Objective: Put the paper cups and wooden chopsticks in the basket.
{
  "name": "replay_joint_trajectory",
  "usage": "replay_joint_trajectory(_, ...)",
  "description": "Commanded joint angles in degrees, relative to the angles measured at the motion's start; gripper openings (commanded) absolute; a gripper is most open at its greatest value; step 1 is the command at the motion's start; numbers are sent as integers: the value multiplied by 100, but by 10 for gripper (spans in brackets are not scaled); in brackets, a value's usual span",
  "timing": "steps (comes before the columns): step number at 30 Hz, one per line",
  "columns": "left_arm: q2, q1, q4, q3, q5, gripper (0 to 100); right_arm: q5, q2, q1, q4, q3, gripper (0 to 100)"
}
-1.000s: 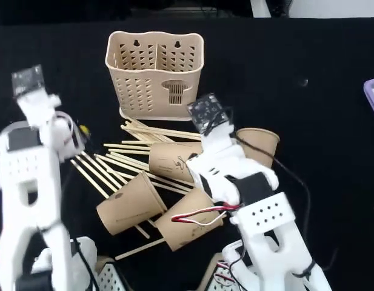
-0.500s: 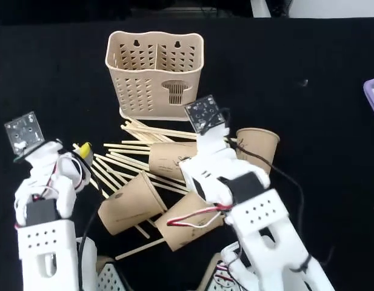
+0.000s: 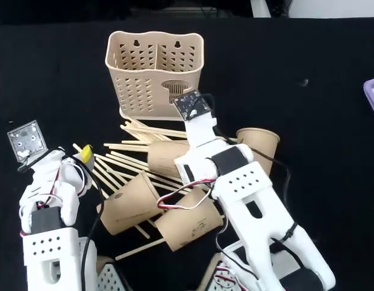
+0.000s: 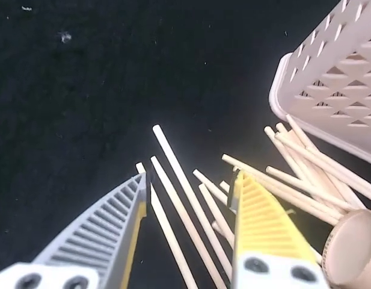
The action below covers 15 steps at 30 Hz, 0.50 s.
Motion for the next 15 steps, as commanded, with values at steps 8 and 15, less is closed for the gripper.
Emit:
replay_joint_trajectory(8, -79, -40, -114, -31, 18, 234, 580, -927, -44, 563, -629, 10)
replay_joint_trajectory(15, -79, -40, -105, -31, 18, 234, 1415, -1789, 141, 2013, -2176, 10)
